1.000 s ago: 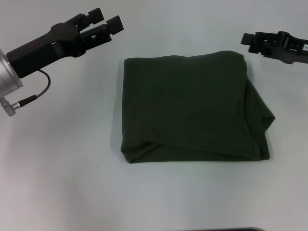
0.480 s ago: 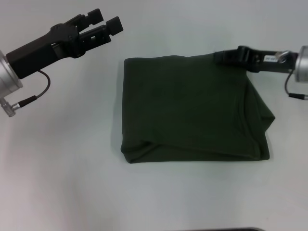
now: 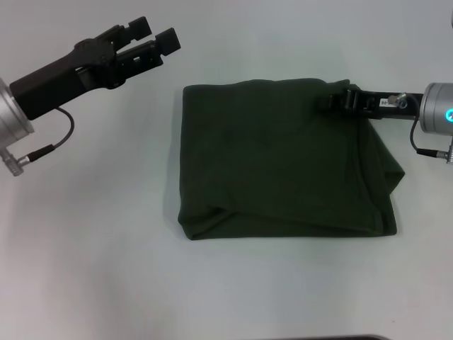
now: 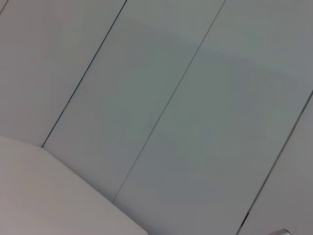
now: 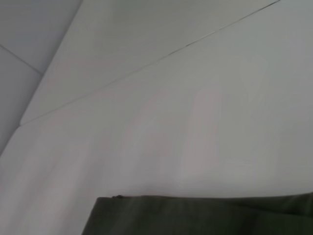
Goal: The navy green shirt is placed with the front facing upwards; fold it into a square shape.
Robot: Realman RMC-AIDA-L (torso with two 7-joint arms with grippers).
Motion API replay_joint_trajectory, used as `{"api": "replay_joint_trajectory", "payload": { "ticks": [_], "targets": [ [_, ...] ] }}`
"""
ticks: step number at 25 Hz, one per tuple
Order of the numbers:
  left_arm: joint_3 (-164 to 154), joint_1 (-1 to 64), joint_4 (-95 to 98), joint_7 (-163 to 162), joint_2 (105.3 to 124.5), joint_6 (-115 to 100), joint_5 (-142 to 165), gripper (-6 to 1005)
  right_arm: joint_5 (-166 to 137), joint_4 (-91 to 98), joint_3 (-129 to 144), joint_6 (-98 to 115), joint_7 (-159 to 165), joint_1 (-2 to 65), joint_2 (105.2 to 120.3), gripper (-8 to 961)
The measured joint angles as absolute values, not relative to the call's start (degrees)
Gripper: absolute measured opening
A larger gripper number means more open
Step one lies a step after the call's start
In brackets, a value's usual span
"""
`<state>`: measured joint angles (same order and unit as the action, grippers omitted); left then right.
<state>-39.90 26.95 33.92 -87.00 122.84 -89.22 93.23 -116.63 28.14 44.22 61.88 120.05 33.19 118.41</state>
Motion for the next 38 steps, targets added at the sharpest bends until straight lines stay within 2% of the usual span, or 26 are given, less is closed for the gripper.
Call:
{"api": "replay_joint_trajectory", "payload": {
  "ticks": [14, 21, 29, 34, 36, 38],
  "targets": [
    [-39.90, 26.86, 33.83, -86.81, 123.04, -89.29, 94.09, 951, -106.32, 28.75, 42.72, 77.17, 106.37, 31.89, 118.42, 34],
    [-39.90, 26.88, 33.83, -86.31, 123.12, -89.36, 94.13, 951, -106.67, 28.72, 46.87, 82.23, 101.54, 32.68, 119.25, 36],
    [-39.90, 26.46, 34.20, -86.07, 122.89, -89.42, 94.13, 950, -106.52, 28.75, 47.44, 90.03, 103.91, 31.87, 118.73, 40],
    [-39.90, 26.45, 34.26, -86.04, 122.78, -89.49, 94.12, 950, -107.62, 29.00, 47.45, 93.46, 112.29, 30.28, 117.43, 175],
    [-39.90, 26.45, 34.31, -86.03, 122.77, -89.49, 94.12, 950, -107.61, 30.32, 46.91, 94.82, 116.83, 27.78, 116.34, 255],
    [-39.90, 26.45, 34.36, -86.03, 122.77, -89.50, 94.12, 950, -107.58, 31.09, 46.50, 95.55, 118.36, 26.68, 116.00, 335]
  ]
}}
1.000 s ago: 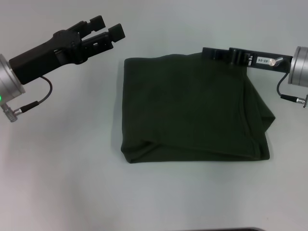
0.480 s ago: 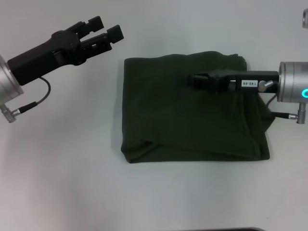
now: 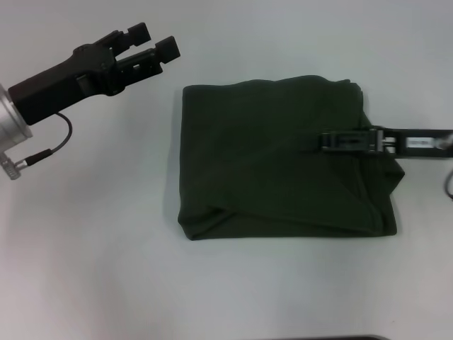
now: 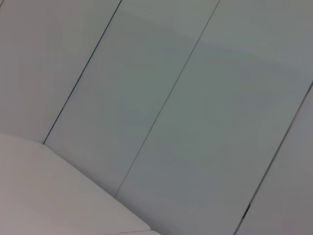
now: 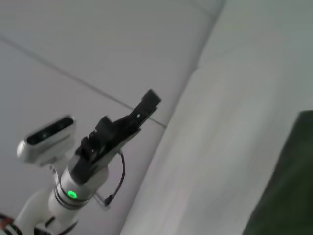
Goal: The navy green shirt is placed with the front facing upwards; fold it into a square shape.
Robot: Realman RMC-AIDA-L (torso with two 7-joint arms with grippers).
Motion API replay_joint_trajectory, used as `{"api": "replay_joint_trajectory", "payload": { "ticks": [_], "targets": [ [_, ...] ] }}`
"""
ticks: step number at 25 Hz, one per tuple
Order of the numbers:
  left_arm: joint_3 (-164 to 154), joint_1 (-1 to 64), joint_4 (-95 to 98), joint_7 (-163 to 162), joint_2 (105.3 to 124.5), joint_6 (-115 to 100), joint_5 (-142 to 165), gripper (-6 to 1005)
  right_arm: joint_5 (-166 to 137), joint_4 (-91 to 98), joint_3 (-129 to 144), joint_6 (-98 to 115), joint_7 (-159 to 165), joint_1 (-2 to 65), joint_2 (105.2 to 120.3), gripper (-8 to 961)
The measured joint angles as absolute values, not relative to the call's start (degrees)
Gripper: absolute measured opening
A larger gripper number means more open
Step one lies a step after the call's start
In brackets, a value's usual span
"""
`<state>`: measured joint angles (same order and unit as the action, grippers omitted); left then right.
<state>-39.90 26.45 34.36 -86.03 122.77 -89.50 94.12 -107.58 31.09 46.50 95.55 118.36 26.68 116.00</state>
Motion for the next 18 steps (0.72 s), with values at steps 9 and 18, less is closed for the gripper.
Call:
{"api": "replay_joint_trajectory", "payload": {
  "ticks": [9, 18],
  "targets": [
    [-39.64, 26.57, 34.43, -86.03, 122.84, -89.47, 93.97, 950, -109.19, 33.49, 42.38, 98.88, 121.58, 19.24, 113.89, 561],
    [-39.75, 26.71, 34.45, -85.52, 123.03, -89.38, 93.79, 950, -116.84, 33.58, 39.38, 99.23, 126.57, 16.87, 113.72, 728]
  ]
}}
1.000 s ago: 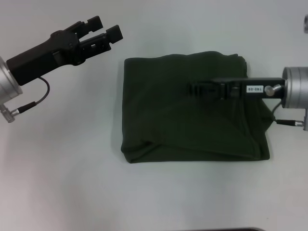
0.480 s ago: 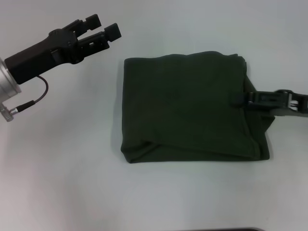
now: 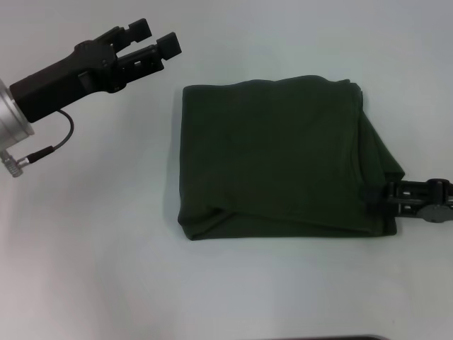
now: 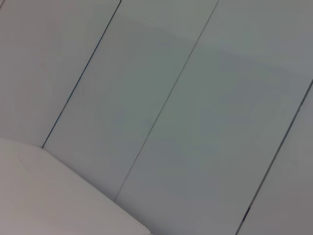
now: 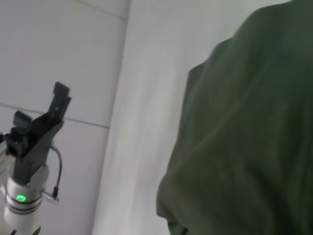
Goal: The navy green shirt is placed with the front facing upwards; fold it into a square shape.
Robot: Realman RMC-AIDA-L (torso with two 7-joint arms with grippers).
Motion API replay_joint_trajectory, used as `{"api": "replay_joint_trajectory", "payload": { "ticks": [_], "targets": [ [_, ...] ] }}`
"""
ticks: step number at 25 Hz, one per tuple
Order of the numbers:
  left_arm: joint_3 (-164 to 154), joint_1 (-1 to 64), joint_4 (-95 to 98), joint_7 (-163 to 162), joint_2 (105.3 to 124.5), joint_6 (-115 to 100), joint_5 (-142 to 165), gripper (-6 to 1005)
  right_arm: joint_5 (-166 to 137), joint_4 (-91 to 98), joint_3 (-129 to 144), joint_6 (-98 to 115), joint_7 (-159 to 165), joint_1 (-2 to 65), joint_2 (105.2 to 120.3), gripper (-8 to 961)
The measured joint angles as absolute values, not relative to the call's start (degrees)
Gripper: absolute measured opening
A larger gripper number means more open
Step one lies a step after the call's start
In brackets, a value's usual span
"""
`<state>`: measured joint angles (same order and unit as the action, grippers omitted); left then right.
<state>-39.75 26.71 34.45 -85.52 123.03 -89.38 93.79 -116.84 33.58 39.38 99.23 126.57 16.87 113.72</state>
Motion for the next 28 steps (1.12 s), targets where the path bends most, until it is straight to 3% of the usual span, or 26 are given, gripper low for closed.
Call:
{"api": "replay_joint_trajectory", "payload": {
  "ticks": [3, 28],
  "targets": [
    [-39.69, 26.67, 34.45, -85.46, 123.03, -89.38, 93.73, 950, -117.62, 33.87, 37.36, 99.26, 127.03, 15.91, 113.62, 766],
    [-39.46, 26.45, 34.44, -84.63, 123.12, -88.98, 93.86, 949, -124.40, 36.11, 33.10, 95.65, 128.75, 17.22, 114.73, 767]
  ]
}}
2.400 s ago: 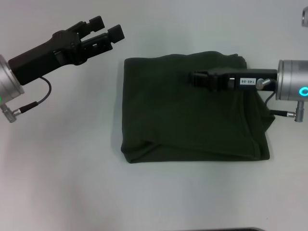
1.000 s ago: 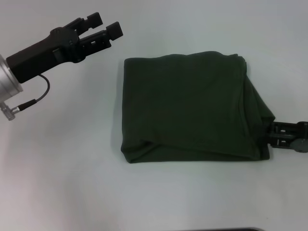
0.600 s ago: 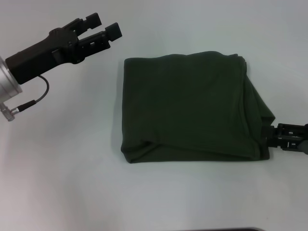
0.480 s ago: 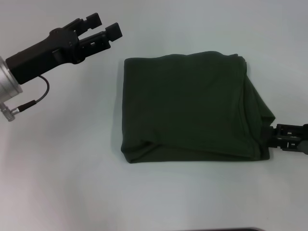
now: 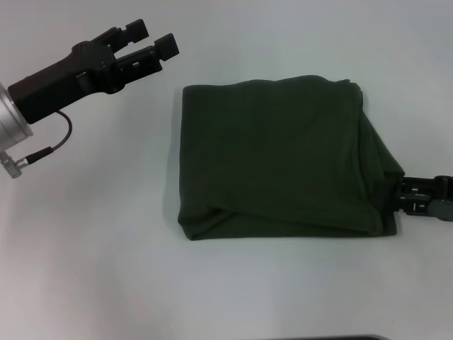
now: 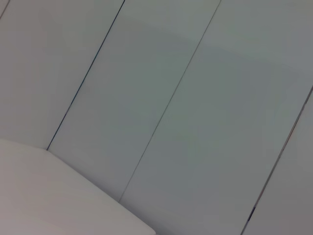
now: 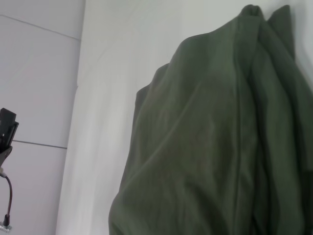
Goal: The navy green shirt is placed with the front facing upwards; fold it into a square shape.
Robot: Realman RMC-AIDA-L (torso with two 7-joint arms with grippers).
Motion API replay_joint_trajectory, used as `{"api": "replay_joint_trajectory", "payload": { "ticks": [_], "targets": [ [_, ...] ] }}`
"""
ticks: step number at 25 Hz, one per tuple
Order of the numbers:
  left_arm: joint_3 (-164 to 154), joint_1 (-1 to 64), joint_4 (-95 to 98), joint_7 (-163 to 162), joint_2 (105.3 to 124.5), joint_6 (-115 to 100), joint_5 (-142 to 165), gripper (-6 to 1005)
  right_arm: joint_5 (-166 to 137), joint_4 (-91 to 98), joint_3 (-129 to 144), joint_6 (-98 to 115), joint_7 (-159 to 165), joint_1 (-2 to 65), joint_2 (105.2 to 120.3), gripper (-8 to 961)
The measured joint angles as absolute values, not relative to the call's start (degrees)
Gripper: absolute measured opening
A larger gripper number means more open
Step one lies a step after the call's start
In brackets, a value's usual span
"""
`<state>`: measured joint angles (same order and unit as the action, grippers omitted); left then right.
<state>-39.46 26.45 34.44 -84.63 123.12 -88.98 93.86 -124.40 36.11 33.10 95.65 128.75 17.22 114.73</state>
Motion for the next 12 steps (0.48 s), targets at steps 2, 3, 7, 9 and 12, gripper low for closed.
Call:
{"api": "replay_joint_trajectory", "payload": {
  "ticks": [2, 3, 7, 9, 12],
  "targets": [
    [-39.46, 26.45, 34.45, -84.63, 123.12, -88.96, 93.77, 949, -125.03, 36.11, 33.13, 95.28, 128.87, 17.62, 114.90, 767],
    [-39.46, 26.45, 34.45, -84.63, 123.12, -88.95, 93.72, 949, -125.64, 36.10, 33.08, 95.03, 128.96, 17.87, 114.98, 767],
    [-39.46, 26.45, 34.35, -84.56, 123.05, -88.96, 93.62, 949, -127.20, 35.90, 32.83, 94.34, 129.22, 18.63, 115.06, 767],
    [-39.45, 26.45, 34.30, -84.54, 123.04, -88.96, 93.61, 949, -127.24, 35.86, 32.85, 94.03, 129.26, 18.76, 115.05, 767],
    [-39.40, 26.45, 34.28, -84.49, 123.03, -88.97, 93.60, 949, -127.27, 35.84, 32.94, 93.41, 129.28, 19.04, 115.09, 766]
  ]
}}
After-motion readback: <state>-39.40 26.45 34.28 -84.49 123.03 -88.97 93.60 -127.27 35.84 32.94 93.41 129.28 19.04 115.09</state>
